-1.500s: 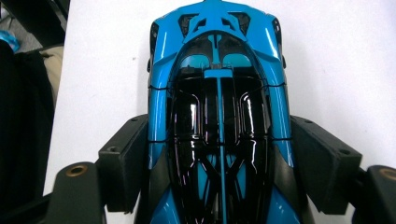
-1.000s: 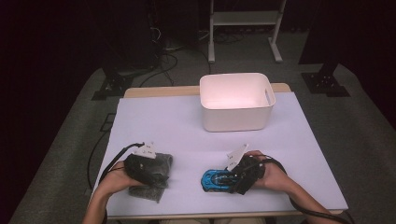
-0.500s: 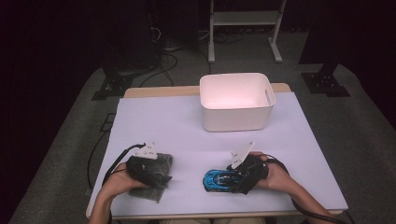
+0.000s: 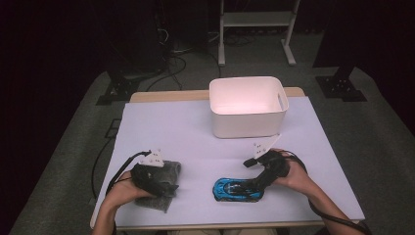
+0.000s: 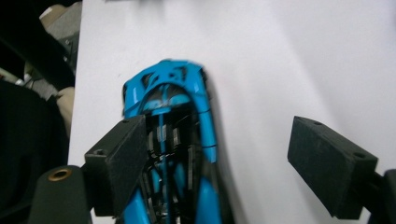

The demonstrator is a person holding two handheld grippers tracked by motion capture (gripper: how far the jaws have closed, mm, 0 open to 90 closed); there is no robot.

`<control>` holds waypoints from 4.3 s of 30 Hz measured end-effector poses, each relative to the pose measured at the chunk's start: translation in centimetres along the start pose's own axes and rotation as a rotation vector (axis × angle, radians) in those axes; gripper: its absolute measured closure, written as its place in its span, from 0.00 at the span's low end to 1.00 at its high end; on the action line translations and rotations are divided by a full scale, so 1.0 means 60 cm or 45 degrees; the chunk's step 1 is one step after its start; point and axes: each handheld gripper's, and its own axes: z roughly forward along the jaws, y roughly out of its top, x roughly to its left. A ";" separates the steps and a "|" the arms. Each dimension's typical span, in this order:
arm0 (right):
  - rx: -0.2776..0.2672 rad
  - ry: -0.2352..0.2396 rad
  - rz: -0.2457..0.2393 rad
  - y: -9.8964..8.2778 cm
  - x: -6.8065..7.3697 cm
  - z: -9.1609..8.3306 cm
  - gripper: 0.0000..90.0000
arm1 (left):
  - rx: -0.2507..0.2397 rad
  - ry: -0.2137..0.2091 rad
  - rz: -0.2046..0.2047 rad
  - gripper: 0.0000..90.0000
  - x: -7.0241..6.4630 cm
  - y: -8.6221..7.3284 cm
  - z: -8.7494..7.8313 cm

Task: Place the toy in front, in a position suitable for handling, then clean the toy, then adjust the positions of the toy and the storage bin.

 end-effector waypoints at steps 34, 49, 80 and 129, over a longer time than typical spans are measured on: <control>-0.028 -0.068 0.016 0.051 -0.048 -0.052 0.19 | -0.022 -0.010 -0.003 0.15 -0.003 0.002 -0.003; 0.002 -0.064 -0.036 0.080 -0.053 -0.069 0.21 | -0.021 -0.006 -0.002 0.13 -0.001 0.003 -0.003; 0.066 -0.174 -0.169 0.196 -0.115 -0.127 0.24 | -0.052 -0.020 -0.025 0.12 0.004 -0.001 -0.011; 0.274 -0.140 -0.164 0.211 -0.205 -0.056 0.90 | -0.058 -0.031 -0.093 0.12 0.010 -0.019 -0.014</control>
